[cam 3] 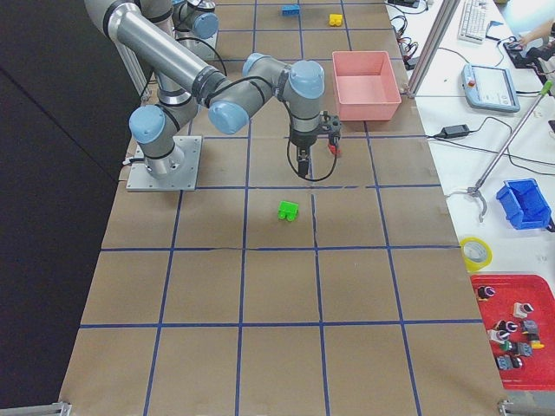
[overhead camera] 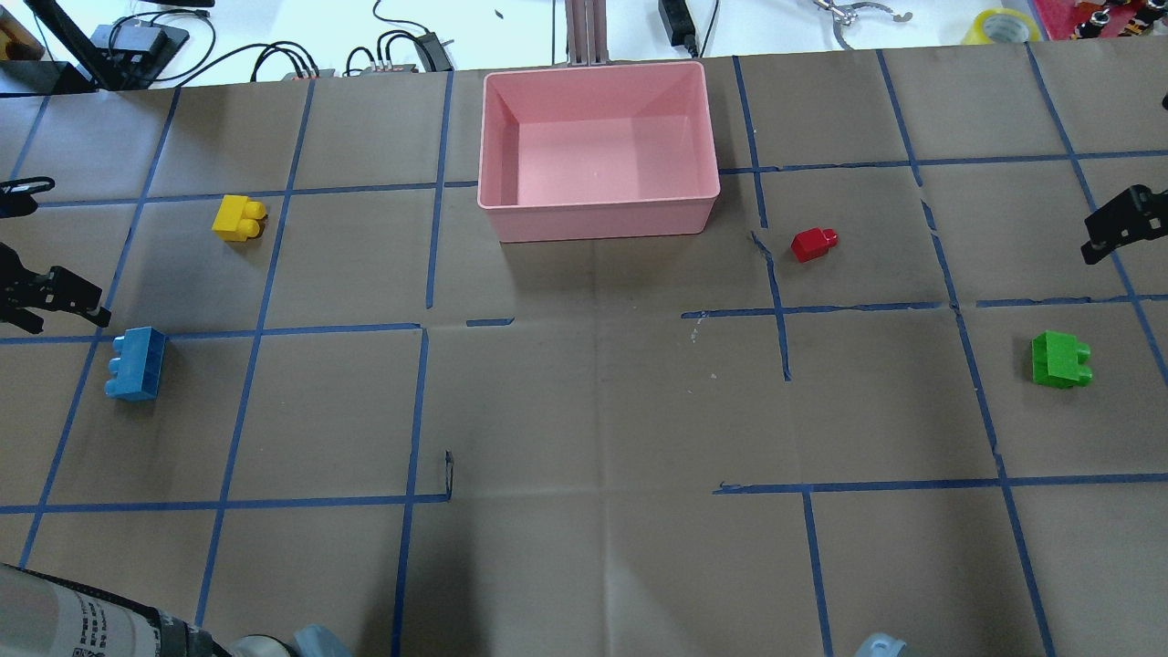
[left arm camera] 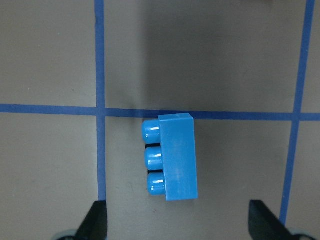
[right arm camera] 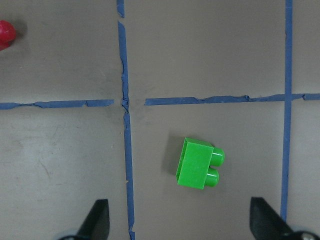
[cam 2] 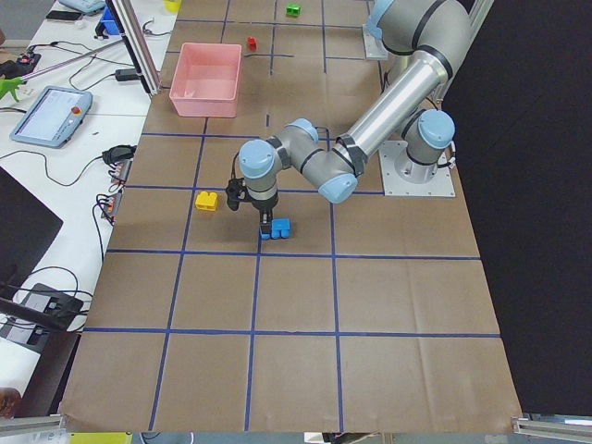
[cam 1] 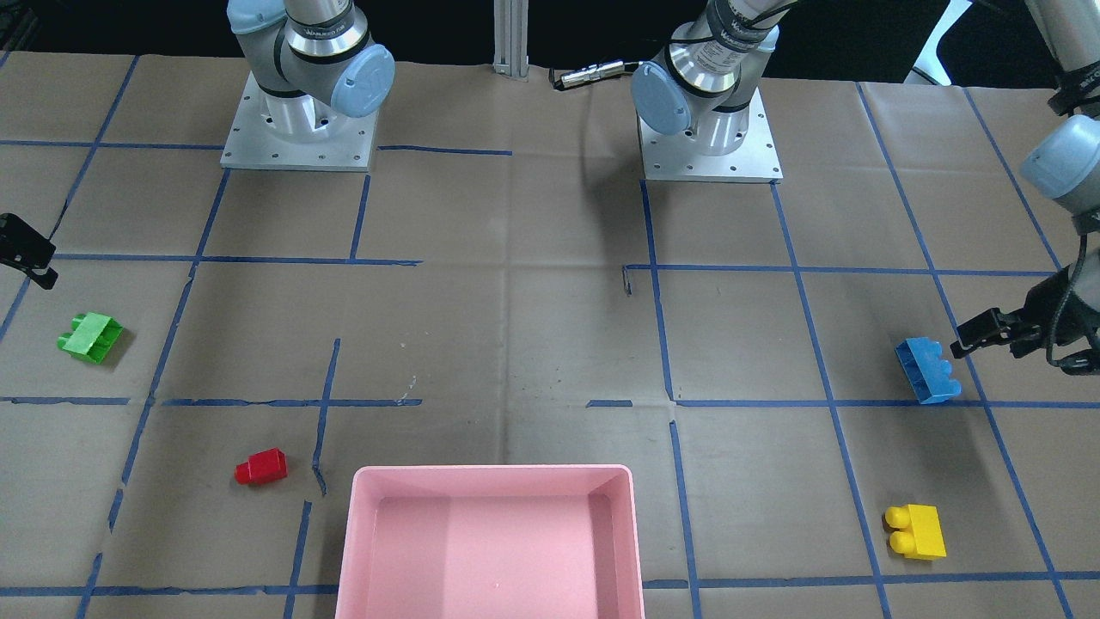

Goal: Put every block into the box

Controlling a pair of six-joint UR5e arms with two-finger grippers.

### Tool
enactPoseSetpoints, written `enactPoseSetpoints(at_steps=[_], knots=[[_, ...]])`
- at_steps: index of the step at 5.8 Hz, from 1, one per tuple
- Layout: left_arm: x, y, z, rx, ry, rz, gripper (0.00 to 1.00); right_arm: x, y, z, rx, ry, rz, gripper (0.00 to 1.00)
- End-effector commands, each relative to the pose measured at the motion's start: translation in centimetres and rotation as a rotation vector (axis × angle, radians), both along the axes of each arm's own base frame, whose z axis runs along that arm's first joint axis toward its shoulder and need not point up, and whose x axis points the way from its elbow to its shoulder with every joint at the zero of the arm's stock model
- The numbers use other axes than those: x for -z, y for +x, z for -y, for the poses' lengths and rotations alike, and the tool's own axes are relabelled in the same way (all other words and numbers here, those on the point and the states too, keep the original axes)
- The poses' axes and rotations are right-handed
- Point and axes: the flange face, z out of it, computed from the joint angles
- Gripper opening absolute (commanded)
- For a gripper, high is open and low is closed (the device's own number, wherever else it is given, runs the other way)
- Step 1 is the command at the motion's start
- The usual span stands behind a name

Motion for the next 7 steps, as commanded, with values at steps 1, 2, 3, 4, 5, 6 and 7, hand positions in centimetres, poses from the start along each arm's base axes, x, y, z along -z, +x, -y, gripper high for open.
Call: enactPoseSetpoints(at_steps=[1, 2, 3, 4, 5, 6, 7], knots=[[5.1, -0.7, -0.6, -0.003, -0.036, 0.031, 0.98, 5.1, -1.4, 1.5, -0.008, -0.002, 0.003, 0.96], [6.2, -0.8, -0.4, -0.032, -0.035, 0.025, 0.99, 7.7, -1.7, 0.8, -0.027, 0.001, -0.001, 0.96], [6.3, -0.8, -0.4, -0.067, -0.033, 0.021, 0.99, 10.9, -2.9, -1.2, 0.017, 0.041, 0.039, 0.96], [6.7, -0.9, -0.4, -0.074, -0.032, 0.016, 0.99, 11.8, -4.4, -1.3, 0.017, 0.007, 0.011, 0.96], [7.7, -0.7, -0.3, -0.074, -0.019, 0.005, 0.99, 13.0, -5.7, -1.2, -0.048, -0.021, -0.013, 0.96], [8.0, -0.8, -0.4, -0.072, -0.012, 0.004, 0.99, 14.0, -6.3, -1.4, -0.039, -0.015, -0.007, 0.96], [7.9, -0.8, -0.5, -0.072, -0.011, 0.003, 0.99, 14.6, -6.1, -1.5, -0.038, -0.013, -0.004, 0.96]])
